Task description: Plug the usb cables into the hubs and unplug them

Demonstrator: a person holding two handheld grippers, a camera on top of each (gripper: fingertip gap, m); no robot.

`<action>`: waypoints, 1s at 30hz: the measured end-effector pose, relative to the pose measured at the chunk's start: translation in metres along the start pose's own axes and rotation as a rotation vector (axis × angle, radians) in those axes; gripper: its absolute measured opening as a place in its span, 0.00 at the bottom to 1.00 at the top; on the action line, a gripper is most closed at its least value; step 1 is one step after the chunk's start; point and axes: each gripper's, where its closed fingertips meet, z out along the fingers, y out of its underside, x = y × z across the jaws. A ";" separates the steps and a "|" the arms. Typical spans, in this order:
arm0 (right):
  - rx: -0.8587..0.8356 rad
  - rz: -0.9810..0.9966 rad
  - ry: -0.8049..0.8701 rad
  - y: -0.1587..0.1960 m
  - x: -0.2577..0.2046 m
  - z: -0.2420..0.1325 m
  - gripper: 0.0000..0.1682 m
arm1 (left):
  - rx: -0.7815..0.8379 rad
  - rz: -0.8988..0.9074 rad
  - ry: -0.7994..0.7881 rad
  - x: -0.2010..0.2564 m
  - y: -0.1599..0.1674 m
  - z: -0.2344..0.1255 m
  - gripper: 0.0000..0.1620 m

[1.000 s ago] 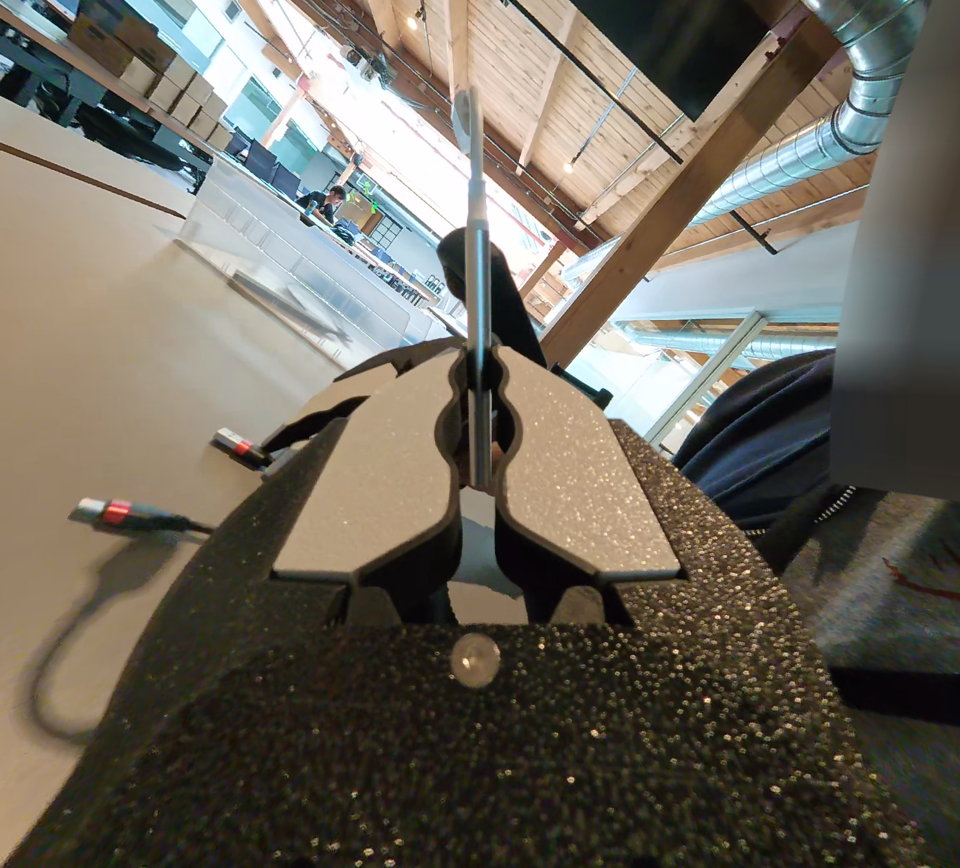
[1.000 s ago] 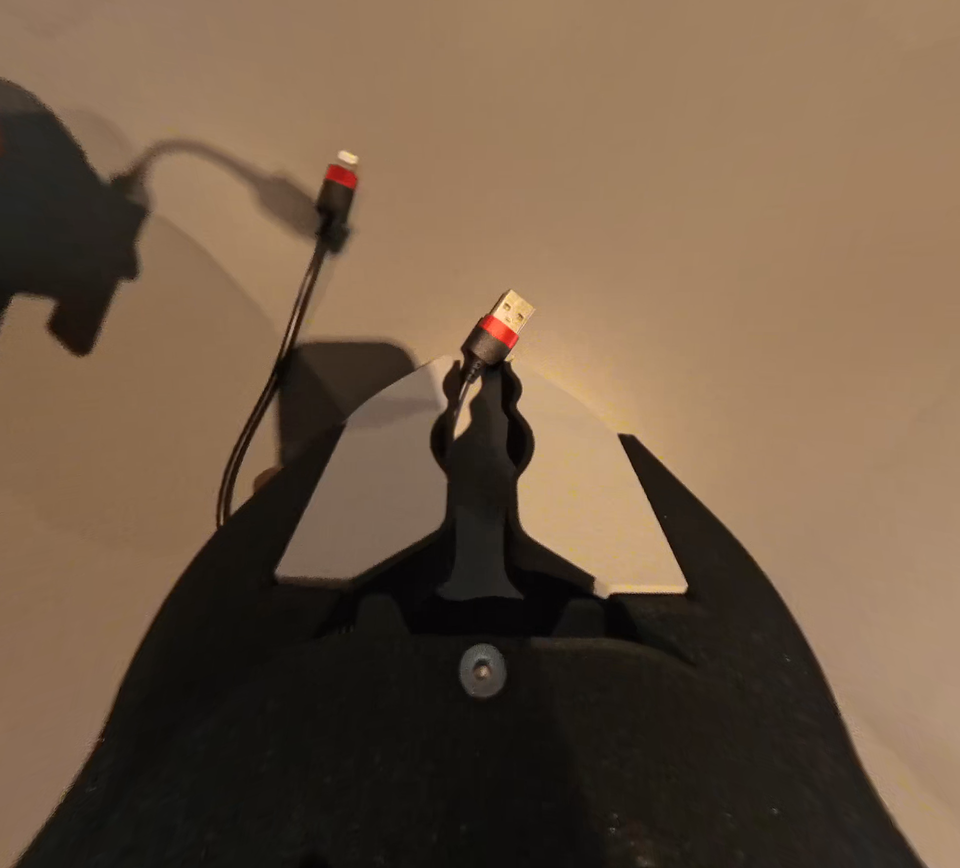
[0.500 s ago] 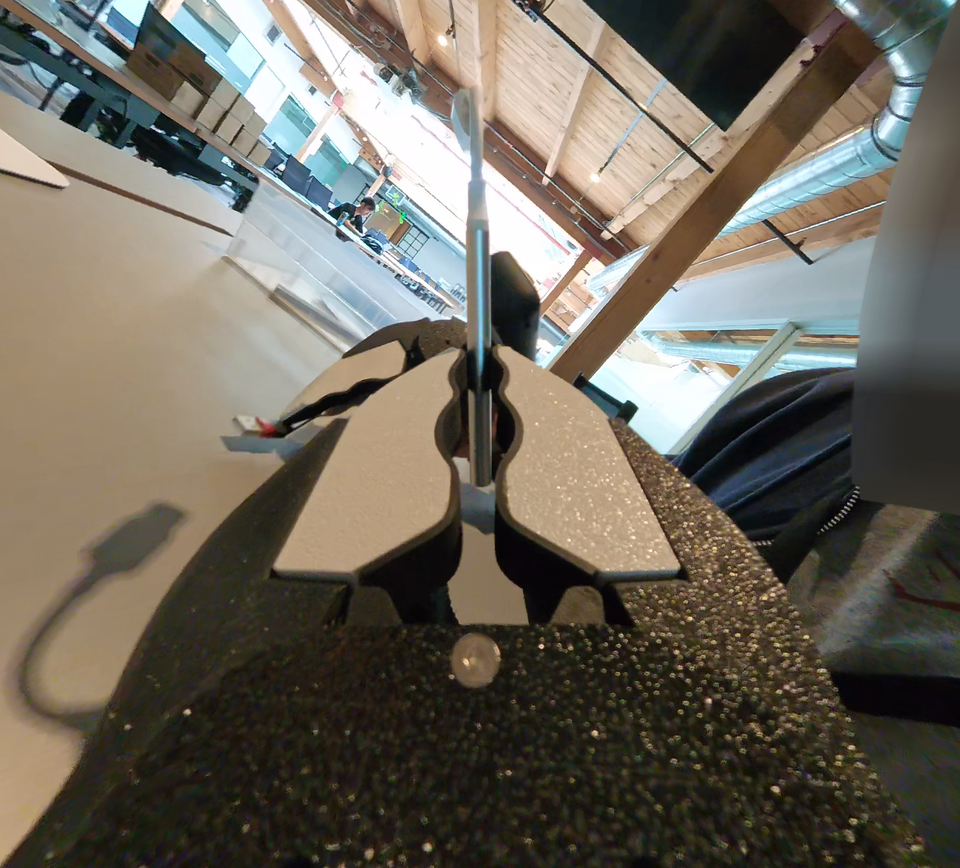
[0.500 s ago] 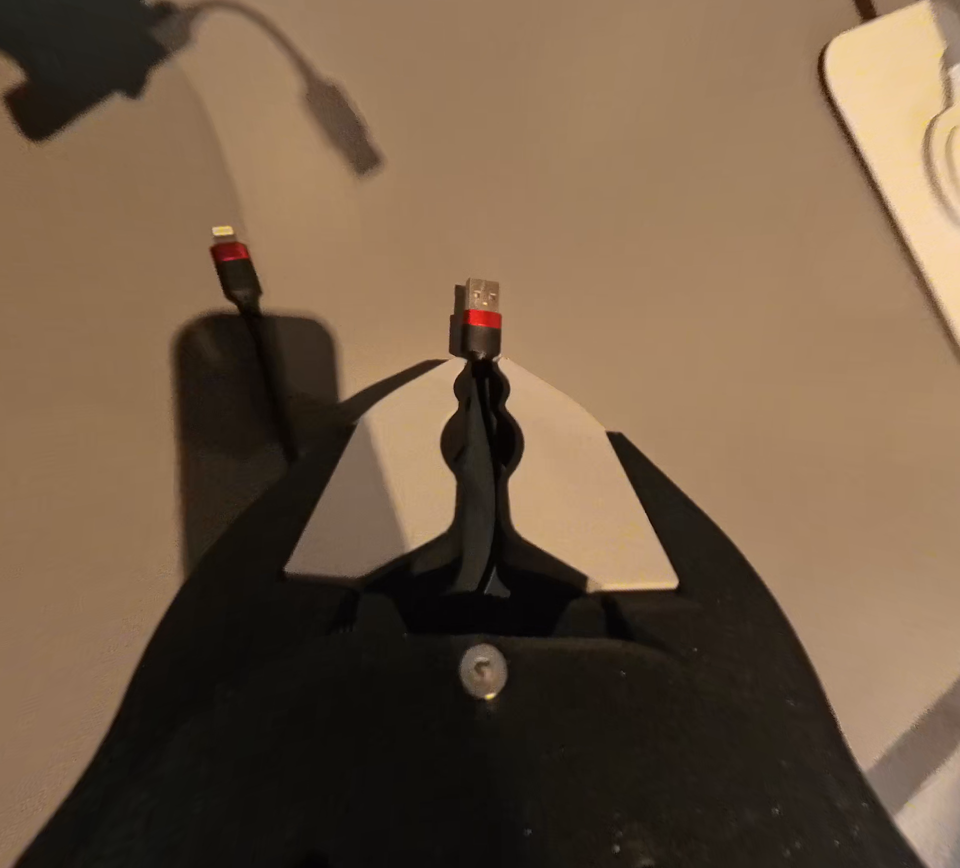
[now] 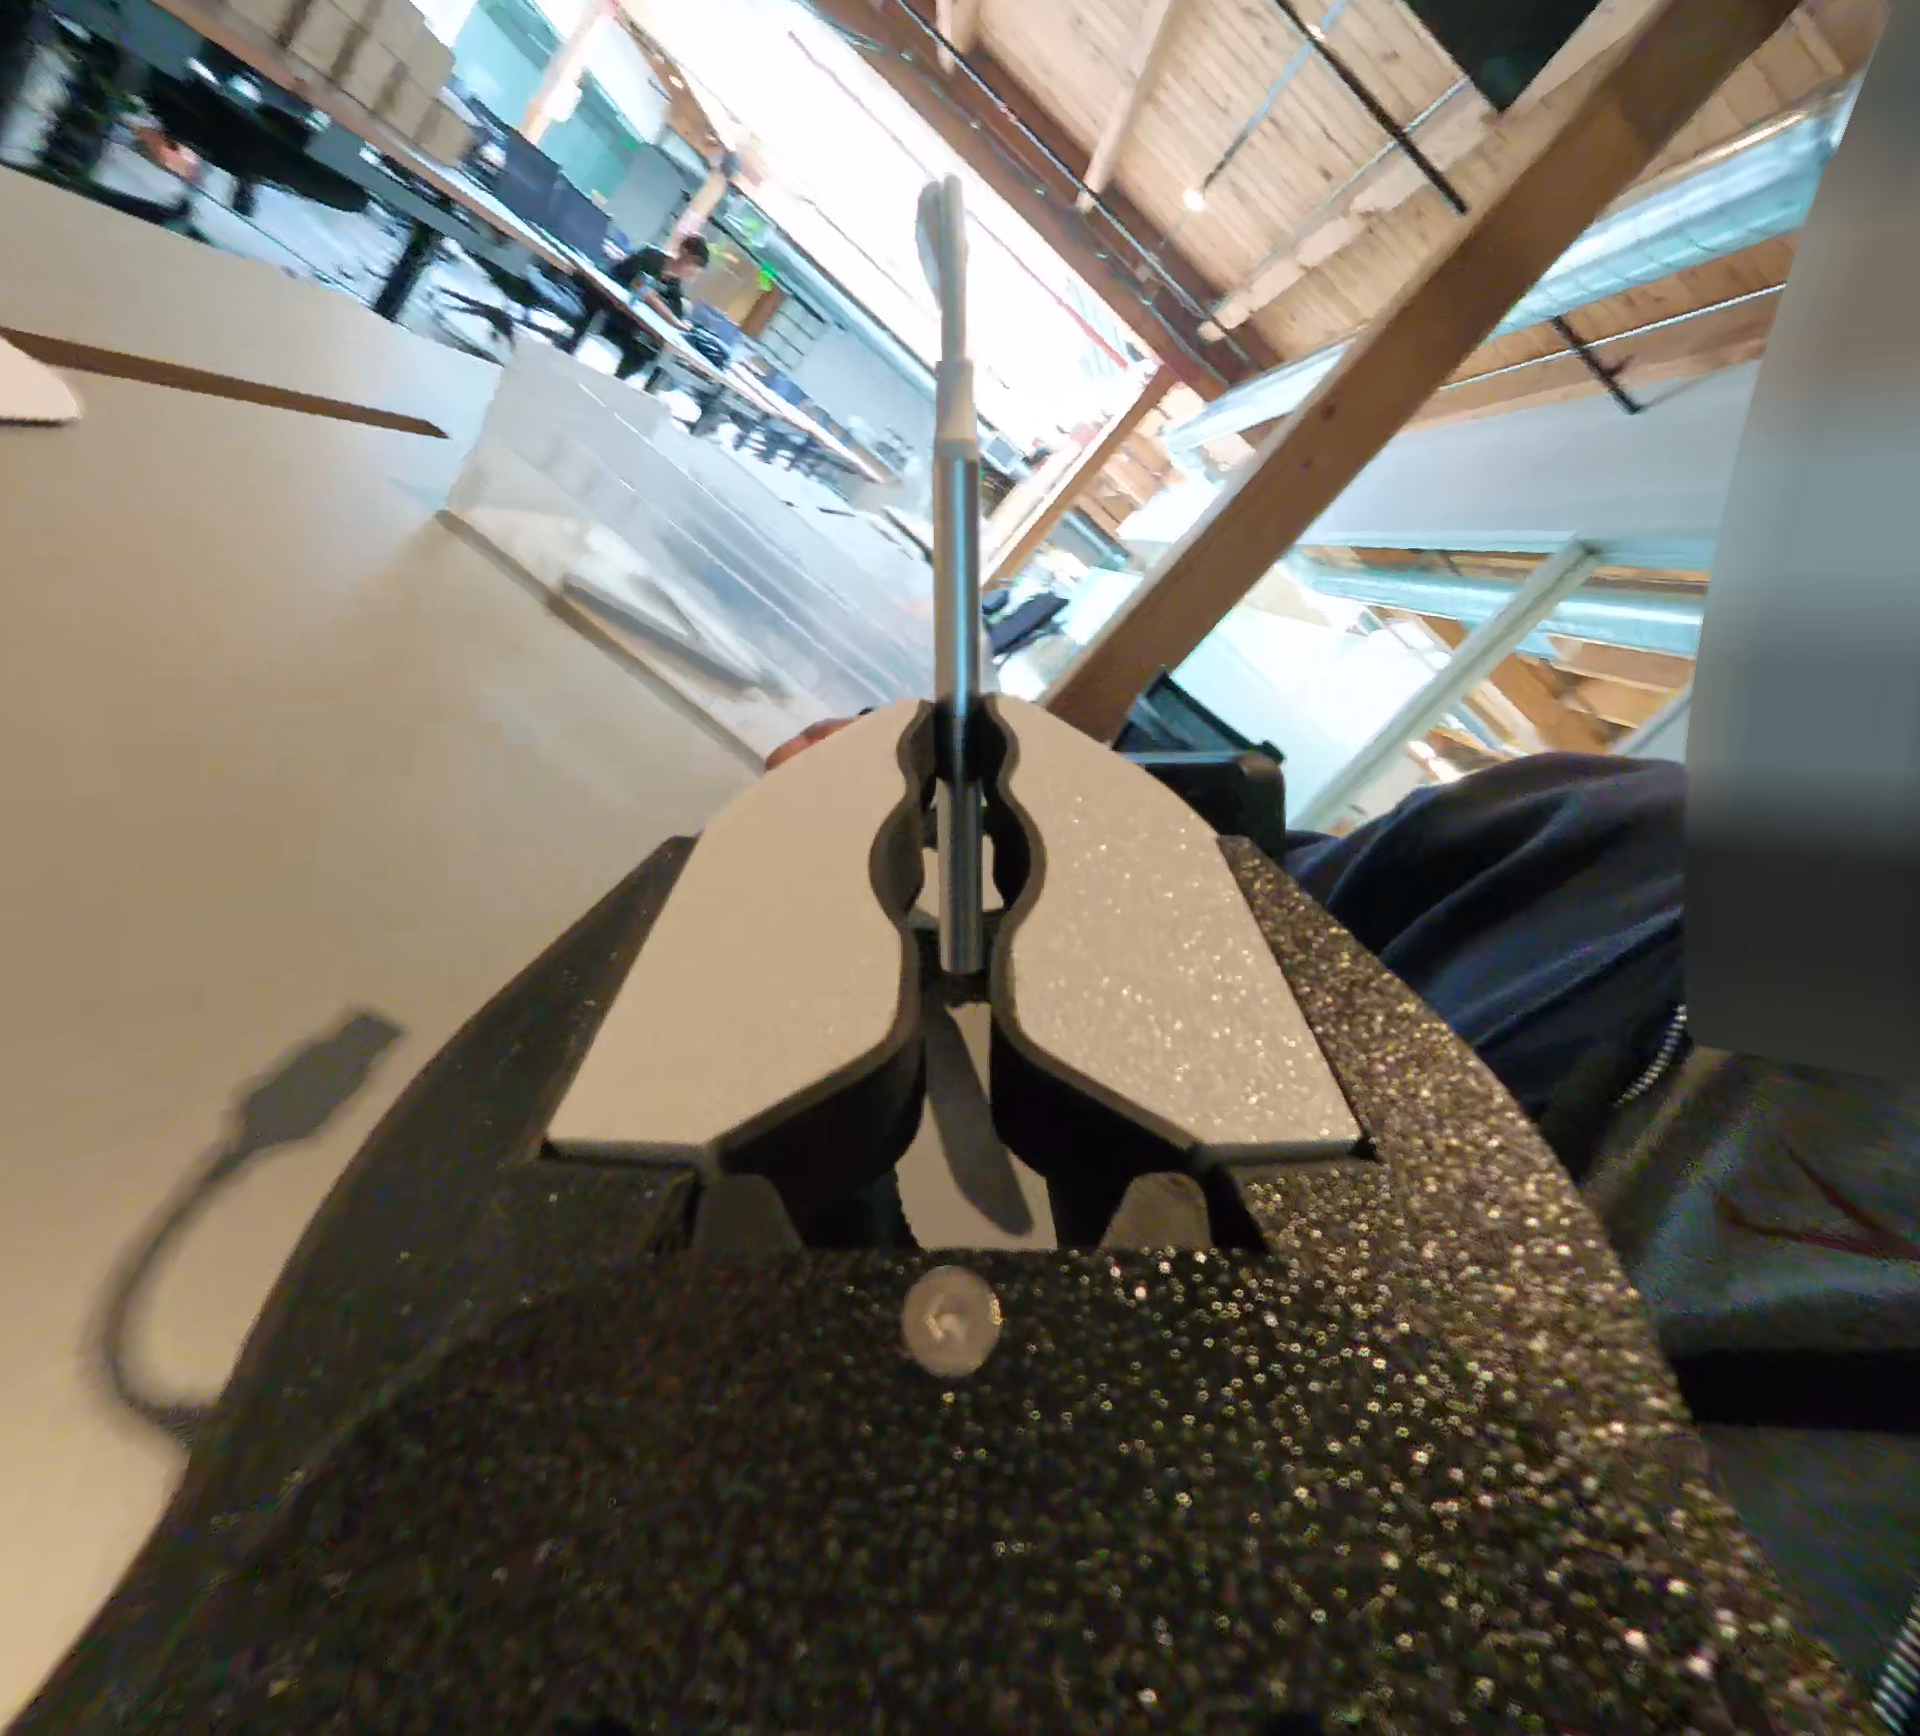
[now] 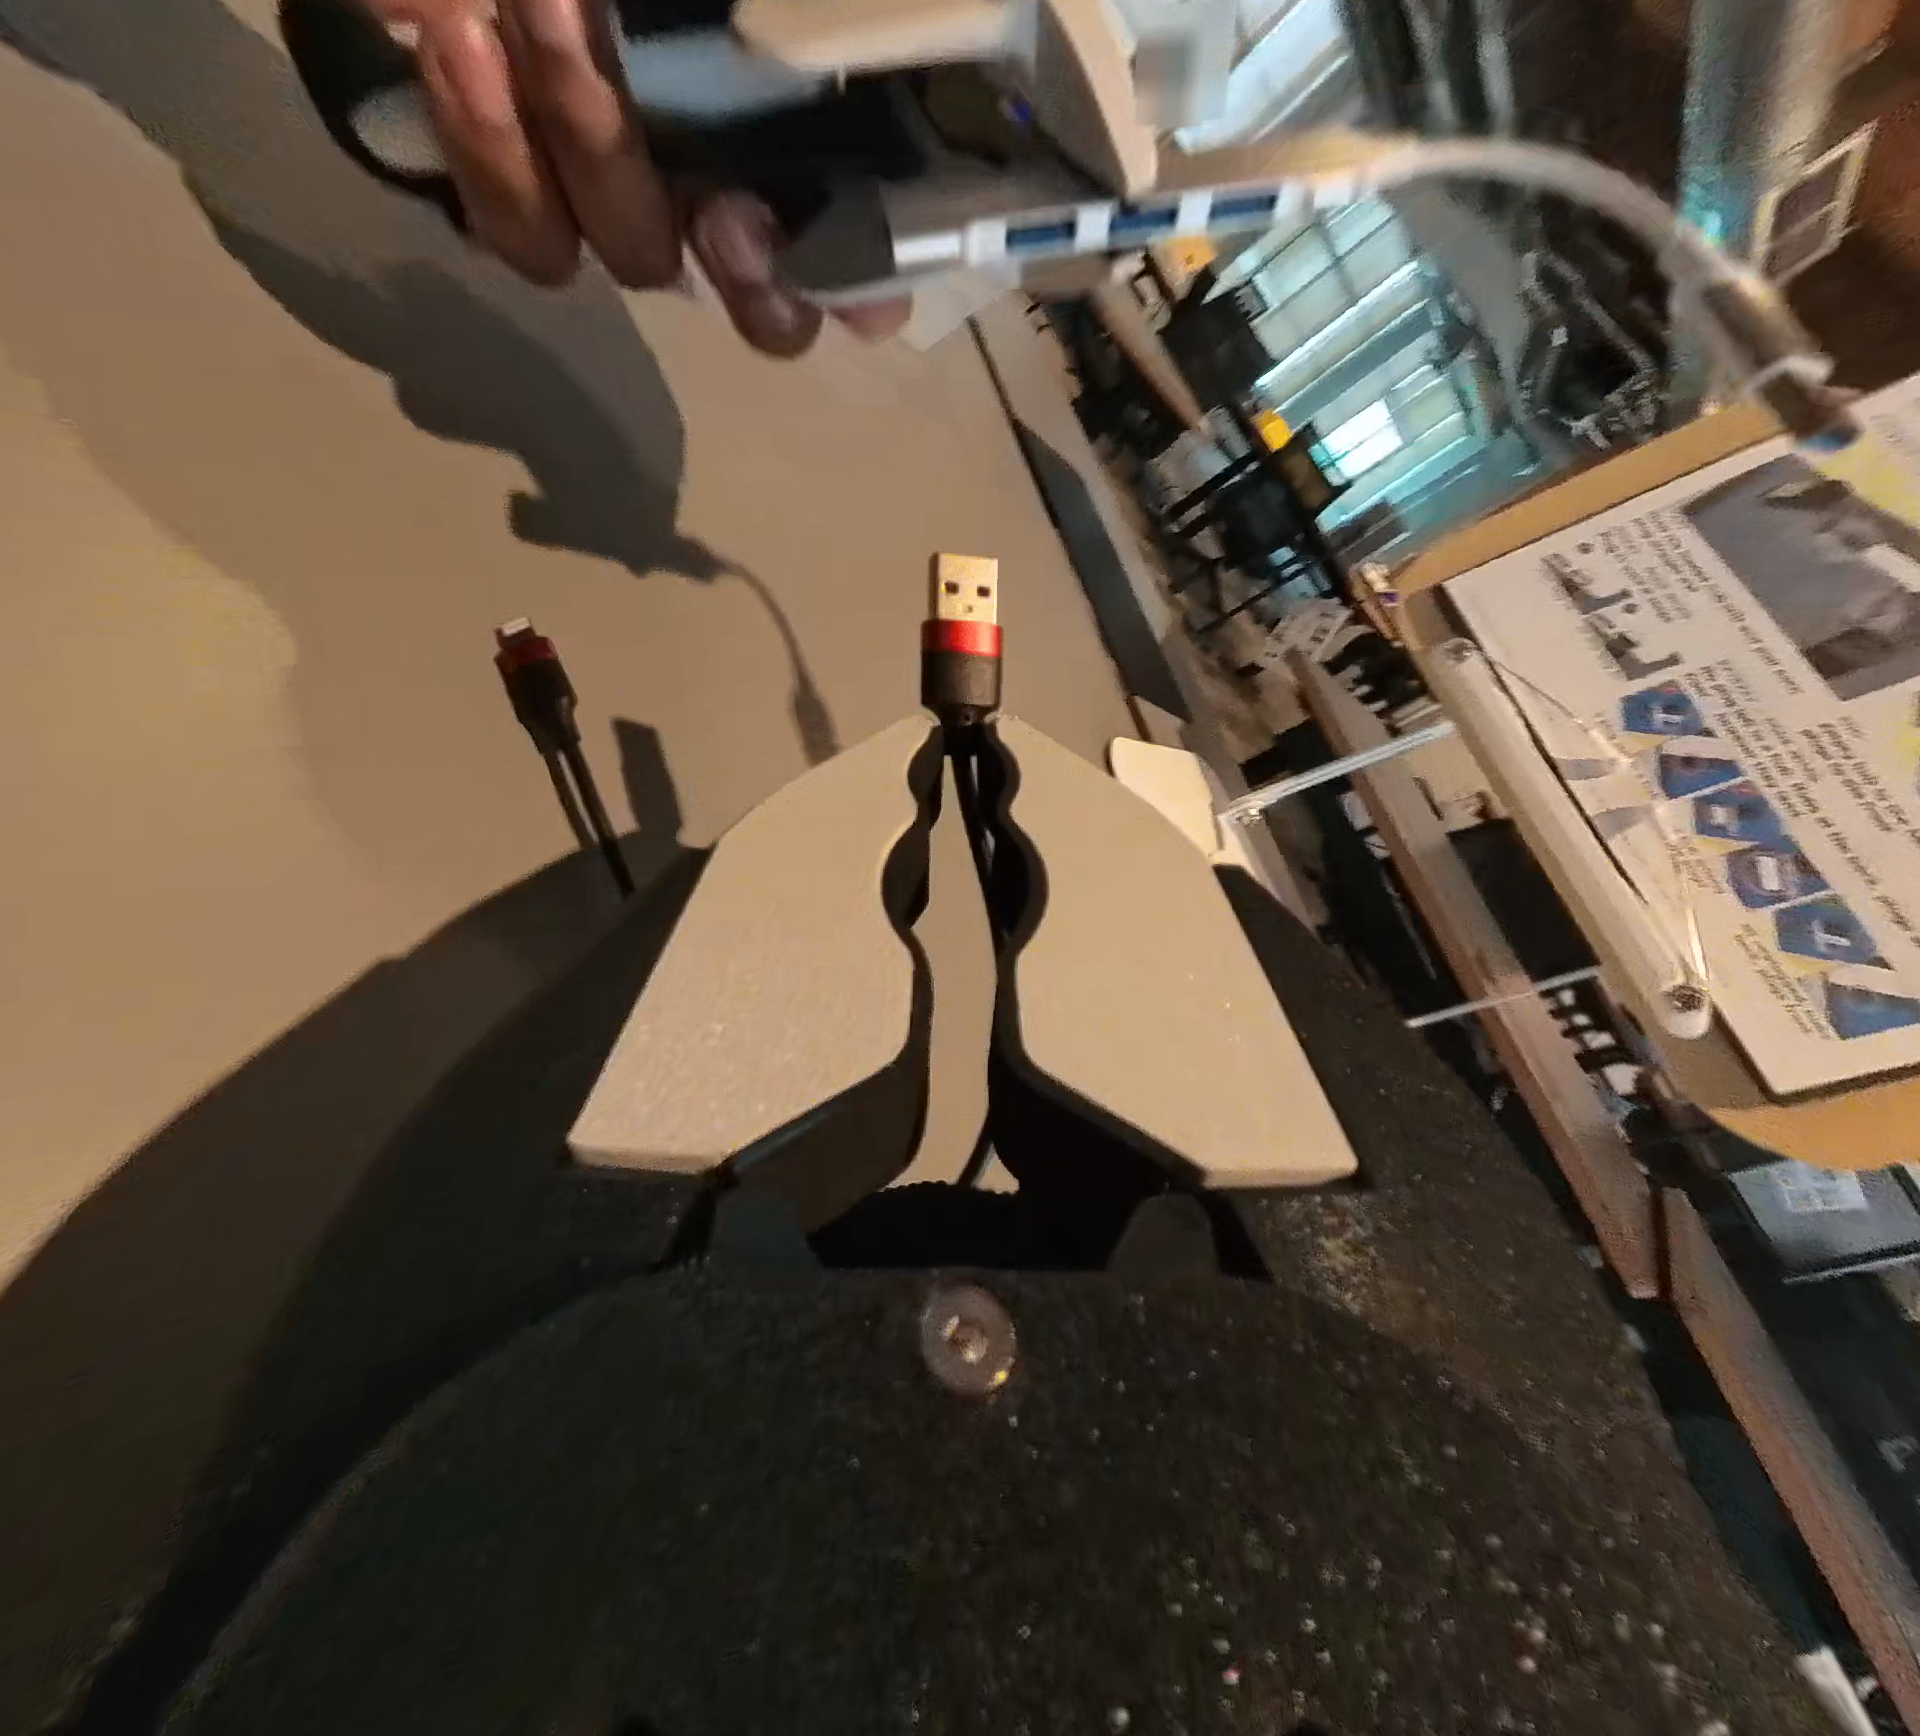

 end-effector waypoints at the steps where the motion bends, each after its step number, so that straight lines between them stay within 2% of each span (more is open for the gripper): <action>1: 0.008 0.003 0.028 0.000 0.002 0.000 0.03 | -0.009 -0.032 0.024 -0.006 0.000 0.007 0.04; 7: -0.071 -0.079 0.152 0.004 0.011 0.000 0.03 | -0.003 -0.184 0.137 -0.023 0.008 0.036 0.04; 12: -0.055 -0.072 0.210 -0.006 0.019 -0.002 0.03 | 0.019 -0.194 0.232 -0.010 0.009 0.028 0.05; 21: -0.063 -0.031 0.244 -0.006 0.024 -0.004 0.03 | -0.001 -0.219 0.208 -0.014 0.020 0.024 0.04; 30: 0.083 0.077 0.219 -0.025 0.022 -0.011 0.03 | -0.010 -0.211 0.220 -0.012 0.022 0.025 0.05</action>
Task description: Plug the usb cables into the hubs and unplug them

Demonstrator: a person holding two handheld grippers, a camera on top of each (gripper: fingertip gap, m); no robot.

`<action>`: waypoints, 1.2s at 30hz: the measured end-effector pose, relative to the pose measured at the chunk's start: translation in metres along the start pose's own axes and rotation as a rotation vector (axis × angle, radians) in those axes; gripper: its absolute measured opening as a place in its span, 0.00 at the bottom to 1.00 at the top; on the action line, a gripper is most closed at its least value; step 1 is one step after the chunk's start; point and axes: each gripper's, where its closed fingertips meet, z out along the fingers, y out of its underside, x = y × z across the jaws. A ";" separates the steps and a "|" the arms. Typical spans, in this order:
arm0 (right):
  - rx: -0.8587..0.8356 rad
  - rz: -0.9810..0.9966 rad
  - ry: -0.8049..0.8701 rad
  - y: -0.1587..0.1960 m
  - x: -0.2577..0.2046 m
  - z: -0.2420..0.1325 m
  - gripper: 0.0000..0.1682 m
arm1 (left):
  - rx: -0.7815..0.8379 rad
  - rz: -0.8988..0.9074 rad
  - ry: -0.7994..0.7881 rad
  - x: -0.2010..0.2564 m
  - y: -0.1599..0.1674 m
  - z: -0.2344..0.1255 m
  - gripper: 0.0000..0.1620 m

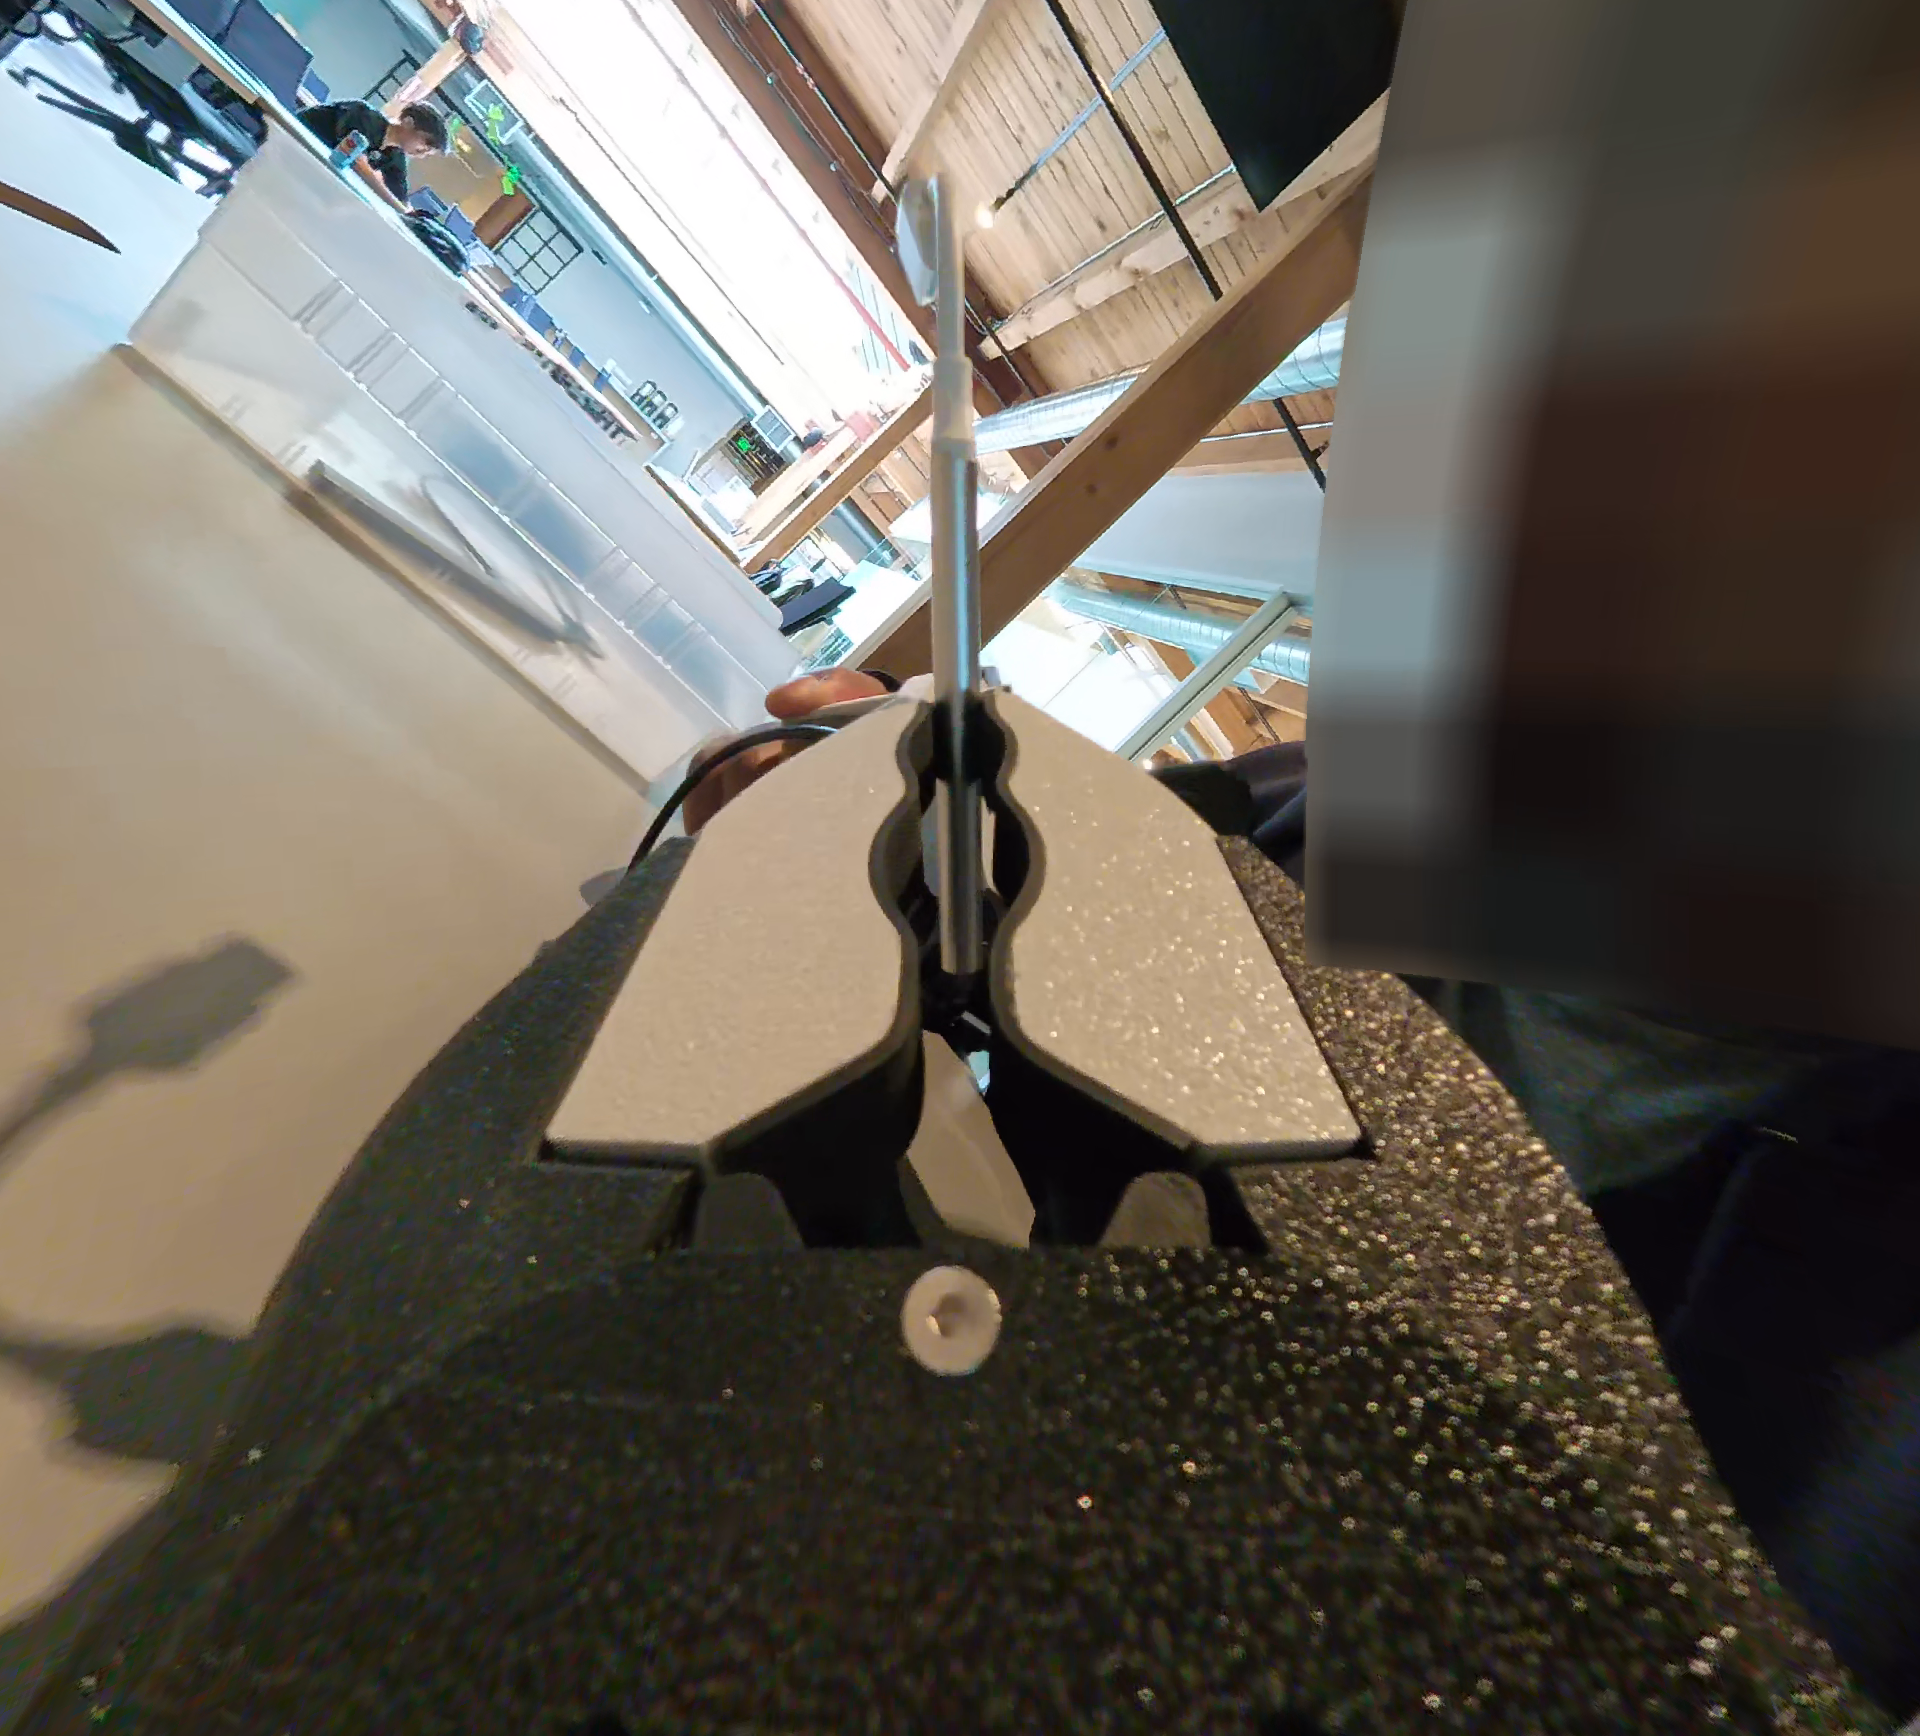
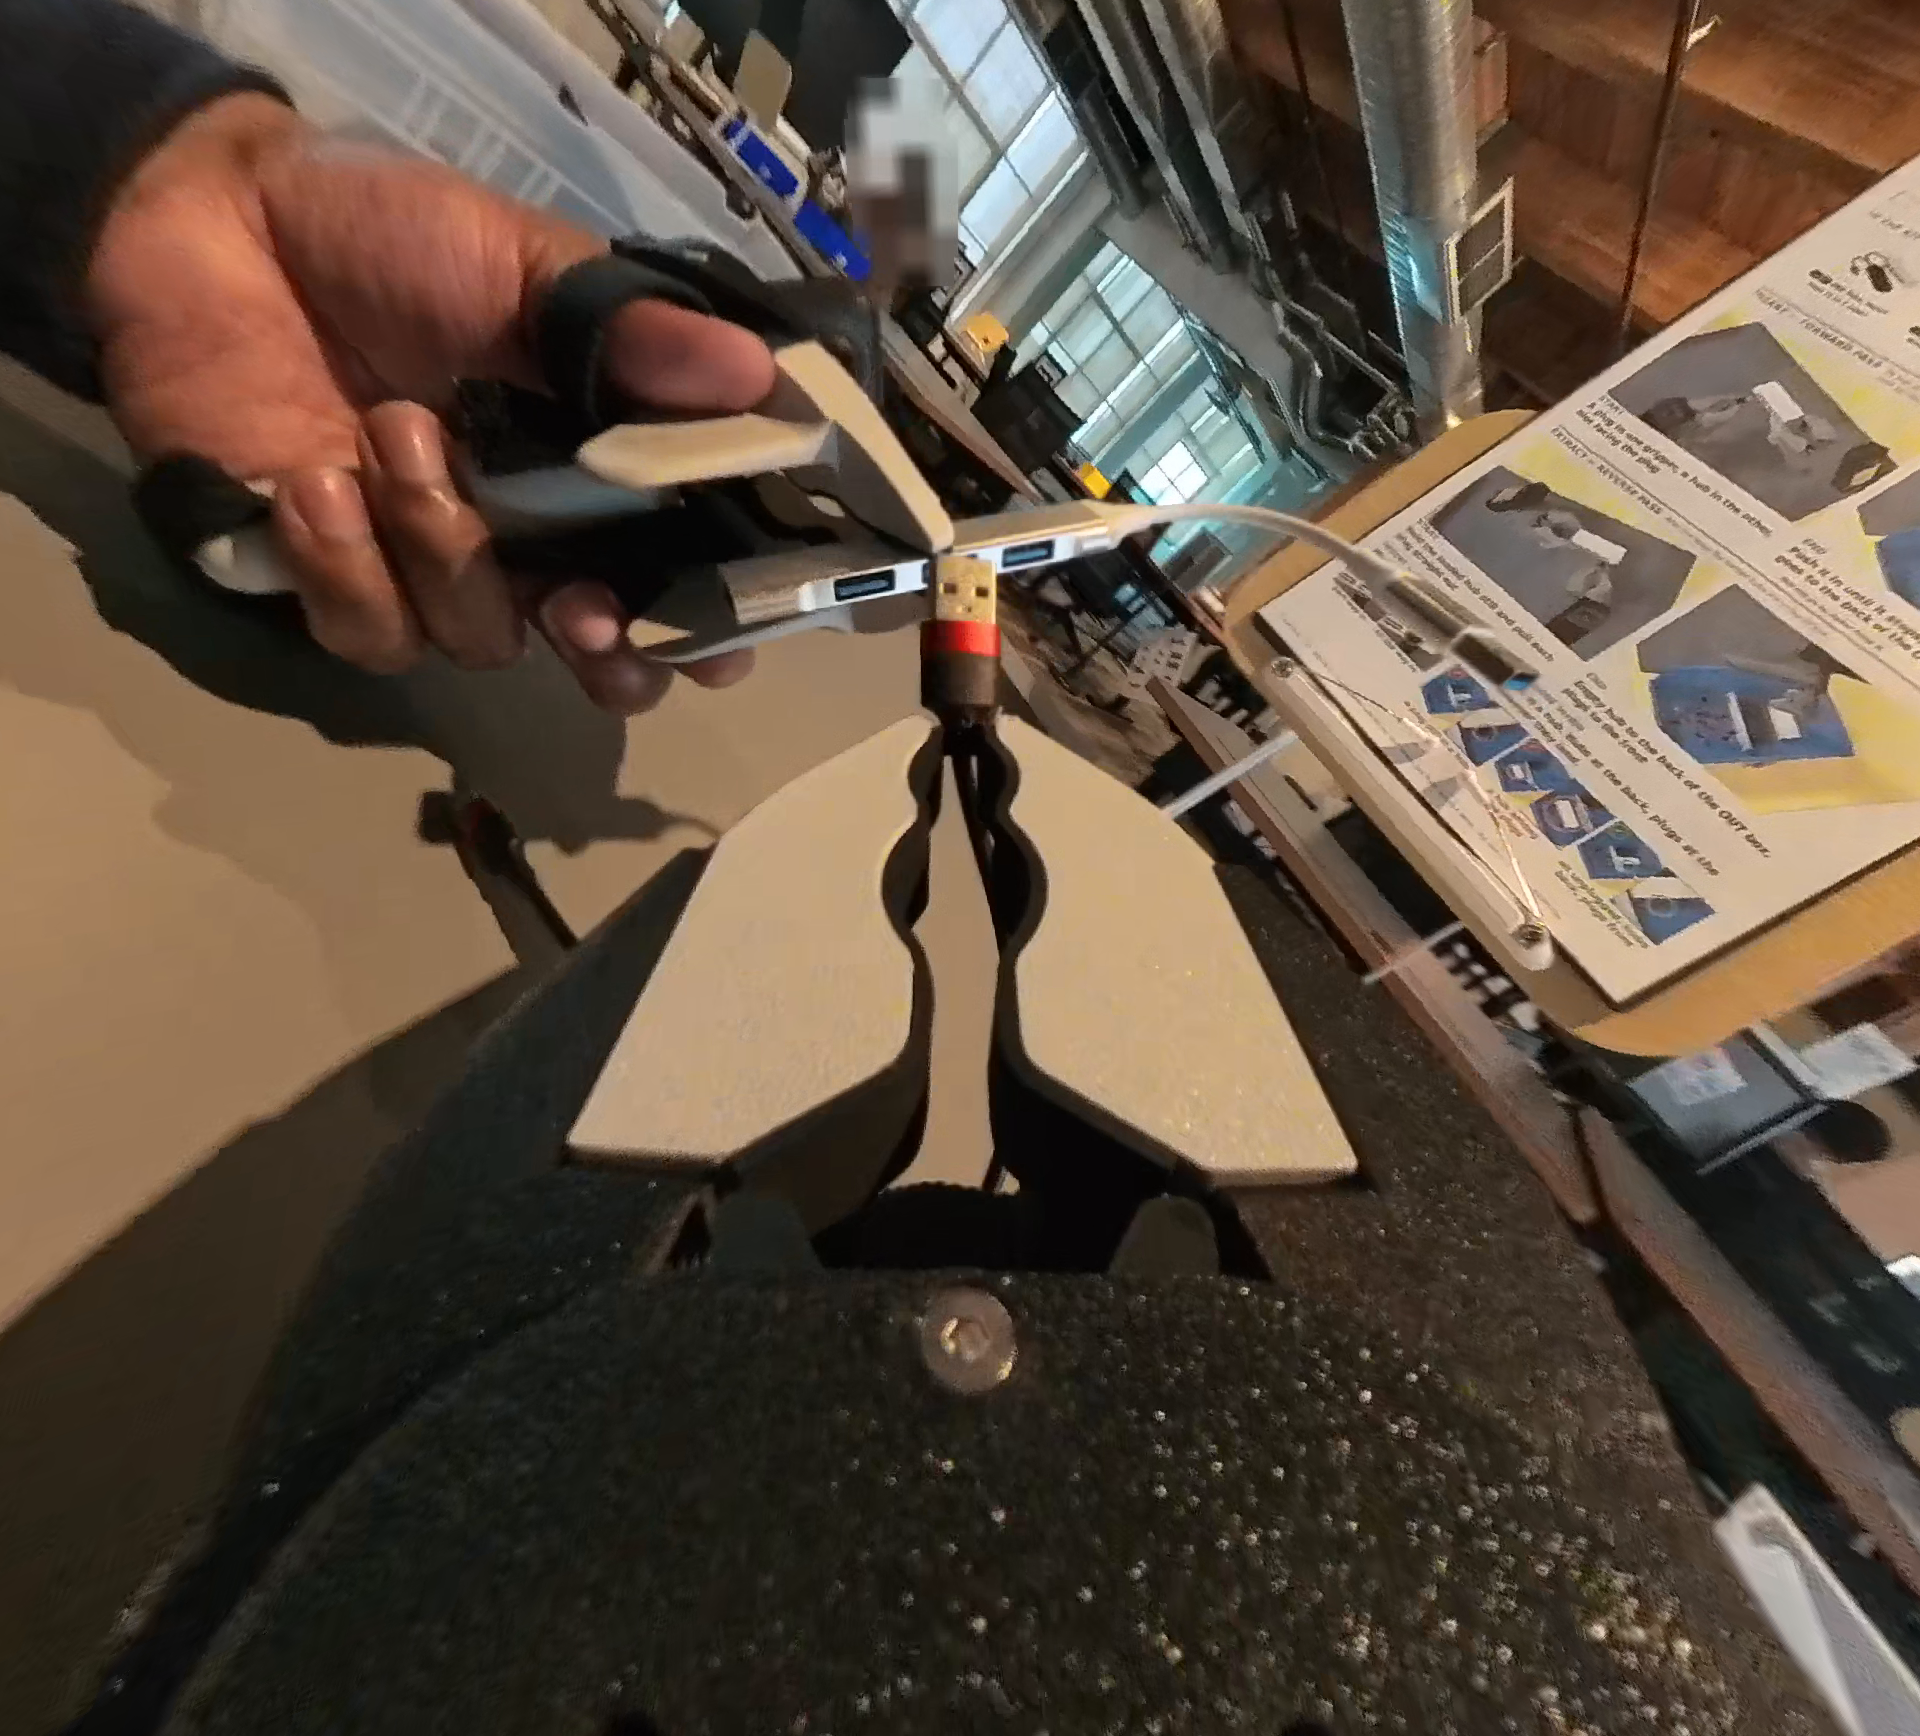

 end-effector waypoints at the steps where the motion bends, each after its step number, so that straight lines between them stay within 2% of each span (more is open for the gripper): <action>1: 0.018 0.021 -0.005 -0.002 0.001 -0.001 0.03 | -0.005 0.004 0.002 0.001 0.000 0.001 0.05; 19: 0.134 0.193 -0.042 -0.011 0.010 -0.011 0.03 | -0.030 0.045 0.049 0.014 0.006 0.009 0.04; 27: 0.246 0.437 -0.144 -0.017 0.015 -0.019 0.03 | -0.067 0.160 0.020 0.017 0.008 0.013 0.04; 36: 0.299 0.525 -0.238 -0.023 0.009 -0.023 0.03 | -0.064 0.219 0.047 0.026 0.009 0.016 0.04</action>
